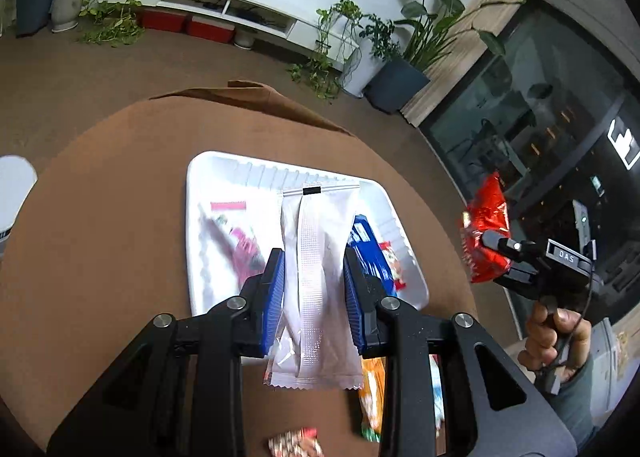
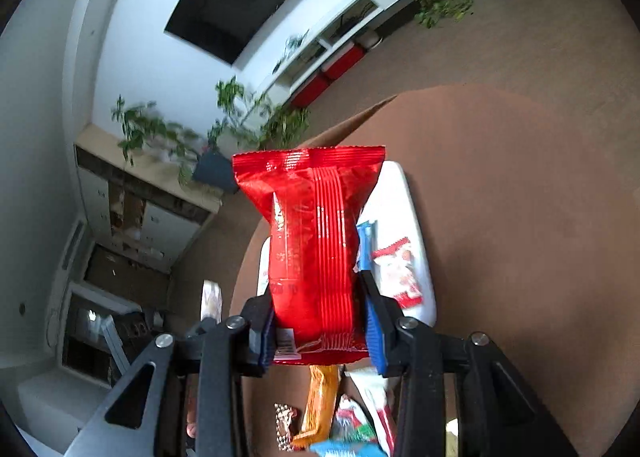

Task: Organize snacks
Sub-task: 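Carry both packets over the white tray and release them inside, then withdraw both tools from the tray toward the remaining snacks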

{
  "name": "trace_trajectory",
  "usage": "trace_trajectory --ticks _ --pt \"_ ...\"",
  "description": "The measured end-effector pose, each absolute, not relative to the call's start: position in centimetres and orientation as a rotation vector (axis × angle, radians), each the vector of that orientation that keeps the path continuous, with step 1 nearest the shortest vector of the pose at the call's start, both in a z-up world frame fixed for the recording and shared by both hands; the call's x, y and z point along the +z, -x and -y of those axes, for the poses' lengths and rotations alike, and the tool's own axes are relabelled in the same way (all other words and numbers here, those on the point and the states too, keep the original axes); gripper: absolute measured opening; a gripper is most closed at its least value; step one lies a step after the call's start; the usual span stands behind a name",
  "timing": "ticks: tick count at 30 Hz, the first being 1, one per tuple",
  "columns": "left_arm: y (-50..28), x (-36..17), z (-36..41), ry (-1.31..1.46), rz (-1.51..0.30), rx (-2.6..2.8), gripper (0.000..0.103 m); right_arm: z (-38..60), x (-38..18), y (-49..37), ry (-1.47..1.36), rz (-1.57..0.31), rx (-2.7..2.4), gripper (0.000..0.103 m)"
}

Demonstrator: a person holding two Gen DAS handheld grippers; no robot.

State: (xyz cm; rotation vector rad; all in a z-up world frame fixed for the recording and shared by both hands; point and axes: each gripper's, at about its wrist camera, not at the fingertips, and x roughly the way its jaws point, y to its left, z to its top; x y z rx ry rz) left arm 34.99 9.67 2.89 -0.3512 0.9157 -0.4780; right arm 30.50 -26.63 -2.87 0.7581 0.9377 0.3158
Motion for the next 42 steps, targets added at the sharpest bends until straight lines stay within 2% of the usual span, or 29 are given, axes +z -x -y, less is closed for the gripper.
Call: trace_trajectory --ticks 10,21,34,38,39,40,42 --pt "-39.6 -0.9 -4.9 0.238 -0.961 -0.427 0.026 19.0 -6.3 -38.2 -0.515 -1.096 0.312 0.038" --pt "-41.7 -5.2 -3.2 0.232 -1.007 -0.383 0.027 18.0 -8.6 -39.4 -0.441 -1.116 0.263 0.039" --pt "-41.1 -4.2 -2.9 0.228 -0.978 -0.361 0.028 17.3 -8.3 -38.7 -0.417 -1.108 0.241 0.056" --pt "-39.5 -2.8 -3.2 0.213 -0.943 -0.367 0.029 17.9 -7.5 -37.8 -0.403 -1.090 0.236 0.057" --pt "-38.9 -2.4 -3.4 0.212 -0.931 -0.366 0.040 18.0 -7.3 -37.6 -0.401 -1.085 0.236 0.059" --pt "-38.1 -1.9 -3.4 0.207 -0.911 -0.360 0.060 18.2 -6.8 -37.0 -0.401 -1.072 0.239 0.063" --pt "-36.7 -0.9 -3.8 0.198 -0.874 -0.349 0.077 18.8 -6.0 -36.2 -0.407 -1.054 0.239 0.071"
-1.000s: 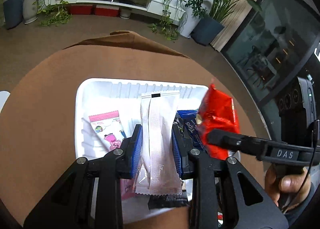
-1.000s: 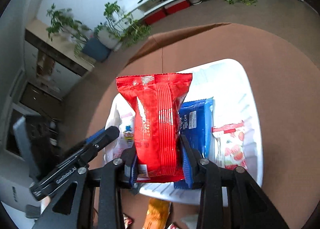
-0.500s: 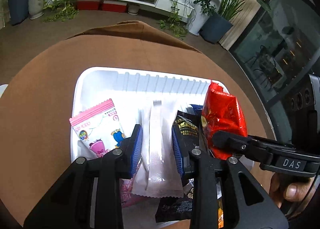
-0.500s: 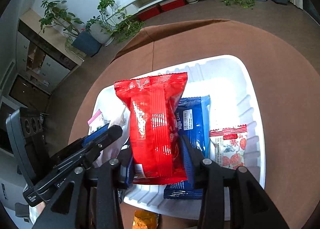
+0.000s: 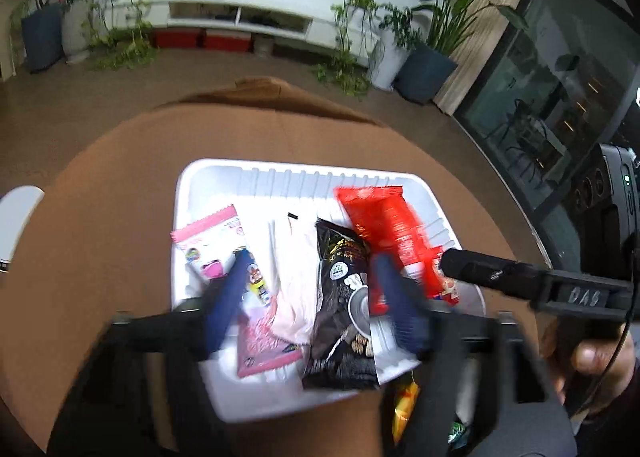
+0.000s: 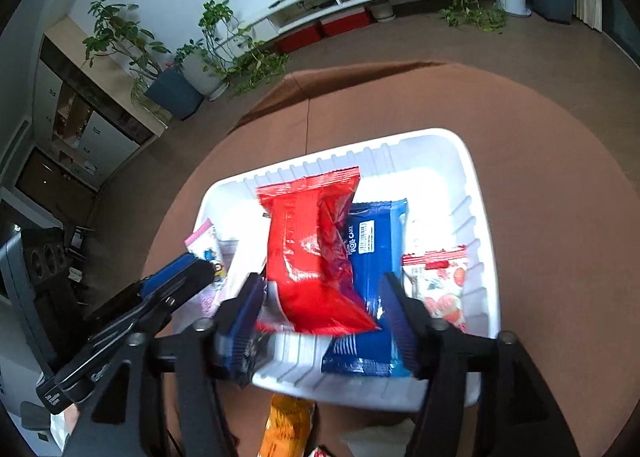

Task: Organize snacks
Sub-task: 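Withdraw both tools from the tray toward the remaining snacks, then grasp the brown heart-print wafer with the left tool while the right tool grasps the panda bag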

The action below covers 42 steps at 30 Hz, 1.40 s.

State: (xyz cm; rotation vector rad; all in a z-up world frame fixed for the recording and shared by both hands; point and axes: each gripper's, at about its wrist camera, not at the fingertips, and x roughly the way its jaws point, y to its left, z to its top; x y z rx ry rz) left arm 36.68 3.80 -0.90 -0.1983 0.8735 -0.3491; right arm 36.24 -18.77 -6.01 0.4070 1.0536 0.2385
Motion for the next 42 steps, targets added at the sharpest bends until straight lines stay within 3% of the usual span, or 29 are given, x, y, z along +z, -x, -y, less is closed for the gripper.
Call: trace_trajectory --ticks 4,11,26,39,41,42 --pt "-33.6 0.4 -4.4 0.216 -0.846 -0.361 0.086 20.6 -3.8 -33.2 -0.483 -0.986 0.269 0.087" --pt "-26.8 1.3 -6.0 0.224 -0.832 -0.376 0.099 23.9 -2.0 -25.5 -0.596 -0.869 0.300 0.098" --pt "-14.5 -4.0 -7.6 0.230 -0.942 -0.279 0.103 24.7 -5.0 -10.8 -0.597 -0.769 0.224 0.101" --pt "-13.6 -5.7 -5.7 0.079 -1.006 -0.195 0.102 21.2 -7.4 -8.4 -0.512 -0.820 0.238 0.099" --pt "-14.1 -5.8 -5.6 0.060 -1.020 -0.184 0.098 20.7 -7.3 -8.3 -0.480 -0.815 0.235 0.097" --pt "-14.5 -6.0 -5.5 0.050 -1.030 -0.181 0.091 20.5 -7.2 -8.1 -0.465 -0.813 0.232 0.097"
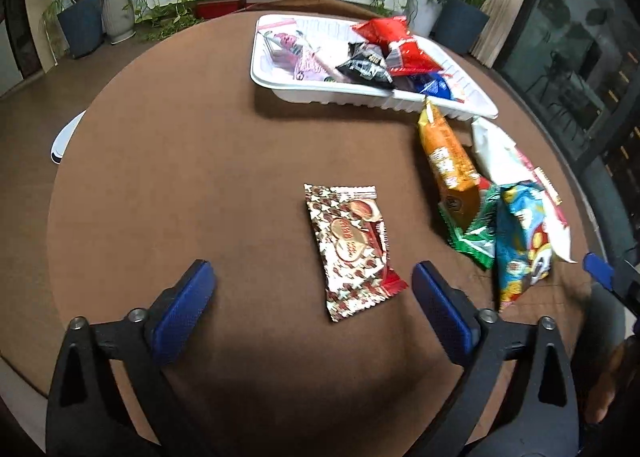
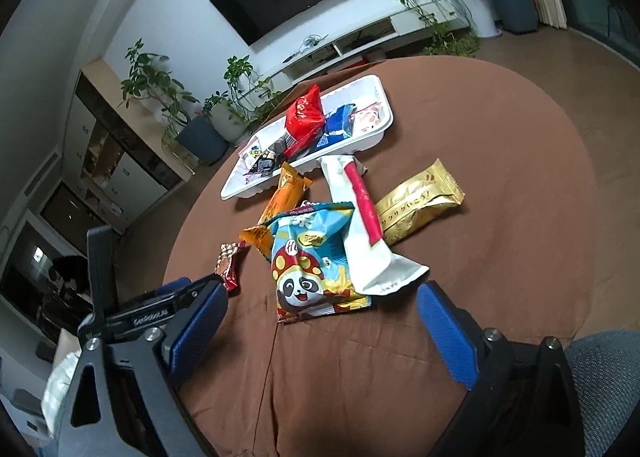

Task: Organize snacks
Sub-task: 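Grasp the brown heart-print wafer with the left tool while the right tool grasps the panda bag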

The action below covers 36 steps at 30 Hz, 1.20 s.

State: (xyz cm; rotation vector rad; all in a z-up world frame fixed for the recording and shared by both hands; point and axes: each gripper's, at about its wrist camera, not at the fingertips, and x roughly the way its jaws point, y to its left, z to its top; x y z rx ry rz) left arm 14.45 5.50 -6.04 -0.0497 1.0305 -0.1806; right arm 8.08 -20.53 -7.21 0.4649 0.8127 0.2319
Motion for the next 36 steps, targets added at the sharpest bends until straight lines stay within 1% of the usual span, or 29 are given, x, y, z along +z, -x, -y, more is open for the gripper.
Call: trace_trajectory --ticks 1,4,12,14,16,17,19,20,22,24,29,30,36 --pt "-14.7 -6.1 -5.4 0.046 -1.034 -0.180 0.084 20.4 -7.2 -7.9 -0.455 -0.810 0.229 0.096" --pt "-15.3 -6.3 -5.0 0.022 -1.042 -0.180 0.076 19.9 -6.8 -7.6 -0.415 -0.802 0.222 0.094" --pt "-16.8 -6.4 -4.2 -0.024 -1.063 -0.169 0.076 19.2 -6.3 -7.6 -0.373 -0.797 0.234 0.092" --pt "-17.1 -6.4 -4.2 -0.033 -1.063 -0.170 0.074 18.9 -6.3 -7.7 -0.367 -0.804 0.244 0.090" --pt "-17.3 -6.4 -4.2 -0.049 -1.057 -0.167 0.064 18.7 -6.4 -7.7 -0.360 -0.808 0.251 0.089" --pt "-17.4 -6.4 -4.2 -0.058 -1.056 -0.170 0.062 18.6 -6.4 -7.7 -0.356 -0.809 0.254 0.088" --pt "-17.5 -6.3 -4.2 -0.069 -1.051 -0.178 0.052 18.4 -6.3 -7.7 -0.351 -0.810 0.258 0.088" --pt "-17.4 -6.3 -4.2 -0.076 -1.049 -0.181 0.050 18.3 -6.3 -7.7 -0.350 -0.811 0.259 0.087" --pt "-17.3 -6.3 -4.2 -0.088 -1.044 -0.189 0.039 18.2 -6.3 -7.7 -0.347 -0.812 0.264 0.086" --pt "-17.2 -6.3 -4.0 -0.104 -1.042 -0.200 0.033 18.0 -6.2 -7.7 -0.343 -0.817 0.271 0.085" --pt "-16.6 -6.2 -3.9 -0.105 -1.041 -0.243 0.033 17.4 -5.8 -8.1 -0.330 -0.828 0.296 0.082" --pt "-16.4 -6.2 -3.9 -0.103 -1.041 -0.250 0.031 17.3 -5.8 -8.3 -0.326 -0.834 0.298 0.082" --pt "-15.1 -6.1 -4.2 -0.052 -1.034 -0.313 0.029 16.1 -5.6 -10.0 -0.283 -0.871 0.311 0.081"
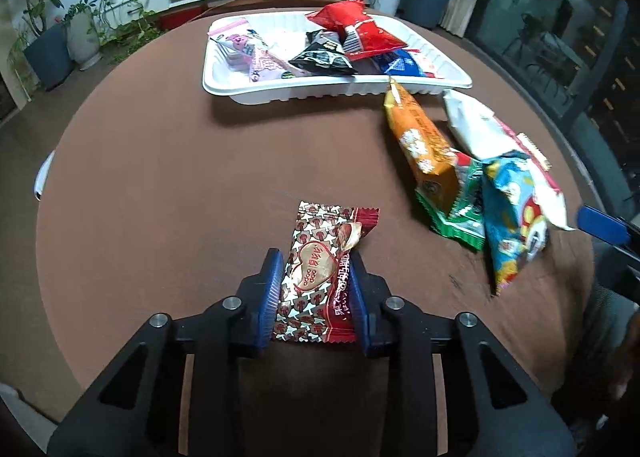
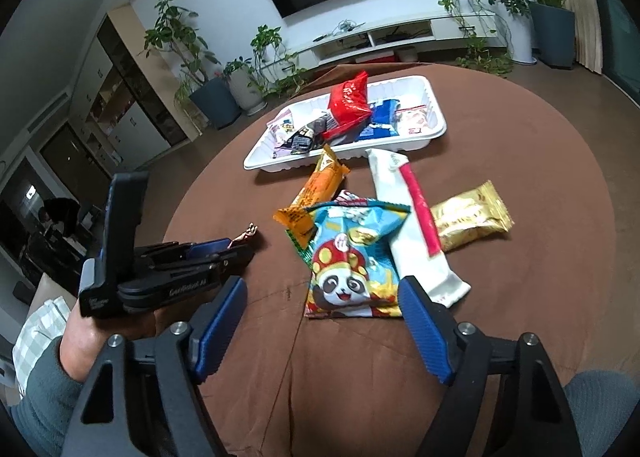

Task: Organize snacks
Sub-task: 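Grasp the brown heart-print wafer with the left tool while the right tool grasps the panda bag, then carry both packets into the white tray and open both tools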

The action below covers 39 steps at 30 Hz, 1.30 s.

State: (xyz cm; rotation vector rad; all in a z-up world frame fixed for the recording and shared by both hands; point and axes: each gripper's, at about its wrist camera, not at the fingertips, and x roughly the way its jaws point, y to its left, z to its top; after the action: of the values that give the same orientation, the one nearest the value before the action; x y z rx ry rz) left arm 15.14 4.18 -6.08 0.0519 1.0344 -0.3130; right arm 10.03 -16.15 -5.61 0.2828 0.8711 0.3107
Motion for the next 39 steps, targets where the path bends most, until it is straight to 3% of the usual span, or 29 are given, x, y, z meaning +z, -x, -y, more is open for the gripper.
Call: trace_trajectory --ticks 15,19,31,34,39 --pt "-12.4 -5.8 -4.8 0.073 -1.032 -0.406 0.029 13.1 -9.1 -13.9 -0.078 -1.018 0.259 0.067" --pt "-12.3 -6.0 -4.4 0.075 -1.037 -0.419 0.029 13.5 -9.4 -13.8 -0.048 -1.018 0.240 0.055" --pt "-12.4 -5.8 -4.7 0.102 -1.031 -0.430 0.029 14.6 -9.2 -13.2 -0.114 -1.007 0.262 0.040" --pt "-12.3 -5.7 -4.7 0.111 -1.029 -0.434 0.029 15.1 -8.7 -12.9 -0.154 -0.996 0.270 0.032" --pt "-12.2 -5.5 -4.5 0.116 -1.025 -0.445 0.029 15.5 -8.3 -12.5 -0.193 -0.989 0.279 0.031"
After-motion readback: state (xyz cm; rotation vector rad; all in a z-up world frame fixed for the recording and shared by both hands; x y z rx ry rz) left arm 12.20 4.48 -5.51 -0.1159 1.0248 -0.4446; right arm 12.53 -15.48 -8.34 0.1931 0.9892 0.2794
